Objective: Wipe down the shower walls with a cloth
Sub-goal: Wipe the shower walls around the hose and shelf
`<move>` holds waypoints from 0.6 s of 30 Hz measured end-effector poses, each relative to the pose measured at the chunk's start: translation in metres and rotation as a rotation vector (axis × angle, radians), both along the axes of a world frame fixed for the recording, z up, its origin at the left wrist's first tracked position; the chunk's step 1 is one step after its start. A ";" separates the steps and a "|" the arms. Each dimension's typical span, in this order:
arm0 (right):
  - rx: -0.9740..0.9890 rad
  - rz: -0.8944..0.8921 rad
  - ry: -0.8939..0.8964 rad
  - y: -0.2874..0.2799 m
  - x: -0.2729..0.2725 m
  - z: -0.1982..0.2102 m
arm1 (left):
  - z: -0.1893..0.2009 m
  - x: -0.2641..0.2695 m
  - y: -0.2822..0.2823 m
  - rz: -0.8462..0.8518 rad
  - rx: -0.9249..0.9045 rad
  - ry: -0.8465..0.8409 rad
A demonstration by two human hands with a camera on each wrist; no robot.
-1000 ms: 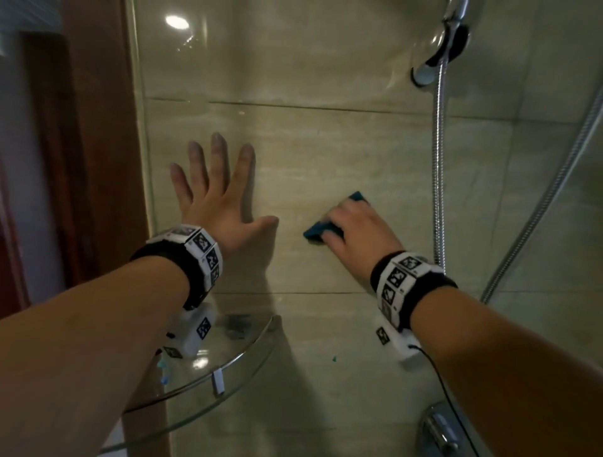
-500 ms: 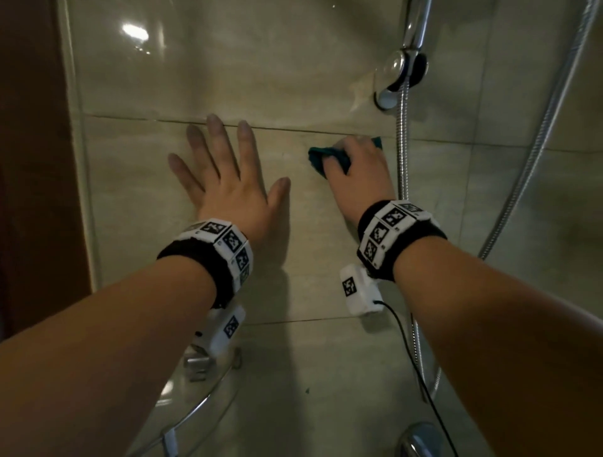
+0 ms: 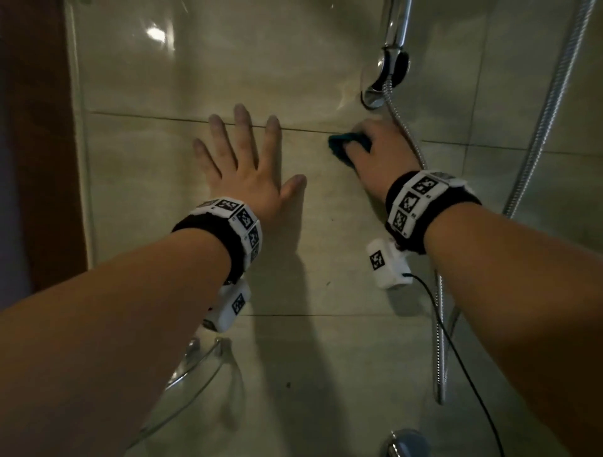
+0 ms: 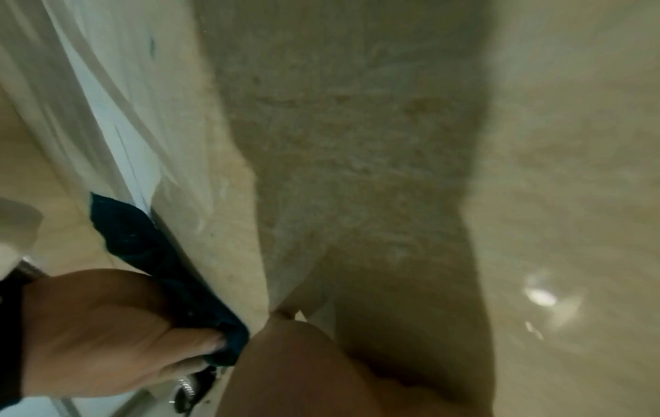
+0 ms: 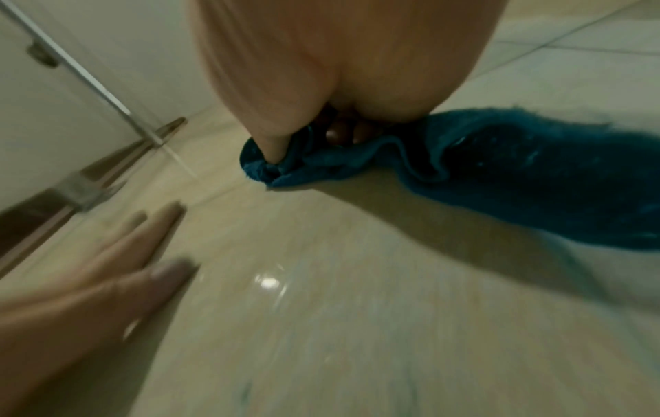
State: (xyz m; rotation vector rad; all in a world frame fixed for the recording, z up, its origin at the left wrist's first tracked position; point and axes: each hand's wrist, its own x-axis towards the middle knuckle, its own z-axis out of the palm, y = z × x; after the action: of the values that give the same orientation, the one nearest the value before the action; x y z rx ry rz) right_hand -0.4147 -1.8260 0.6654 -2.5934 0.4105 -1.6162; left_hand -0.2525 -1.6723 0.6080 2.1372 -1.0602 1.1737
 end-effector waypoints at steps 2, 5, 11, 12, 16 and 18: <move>0.033 0.024 -0.009 -0.007 -0.009 0.013 | -0.004 -0.003 -0.006 0.013 -0.029 -0.003; 0.065 0.073 -0.027 -0.009 -0.012 0.013 | -0.009 -0.004 -0.008 0.043 -0.058 -0.028; 0.024 0.108 0.053 -0.012 -0.015 -0.009 | -0.018 -0.007 -0.013 0.042 -0.086 -0.010; 0.020 0.110 0.074 -0.012 -0.015 -0.015 | -0.021 -0.009 -0.014 0.039 -0.087 -0.001; -0.005 0.099 0.194 -0.012 -0.018 -0.043 | -0.039 -0.011 -0.015 0.054 -0.033 0.041; -0.013 0.108 0.243 -0.011 -0.019 -0.056 | -0.048 -0.012 -0.014 0.051 -0.008 0.063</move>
State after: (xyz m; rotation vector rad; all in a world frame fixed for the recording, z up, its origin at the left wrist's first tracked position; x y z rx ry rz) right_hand -0.4341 -1.8366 0.6090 -2.7784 0.2669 -1.2803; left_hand -0.2647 -1.6866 0.5602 2.1924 -0.9776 1.1232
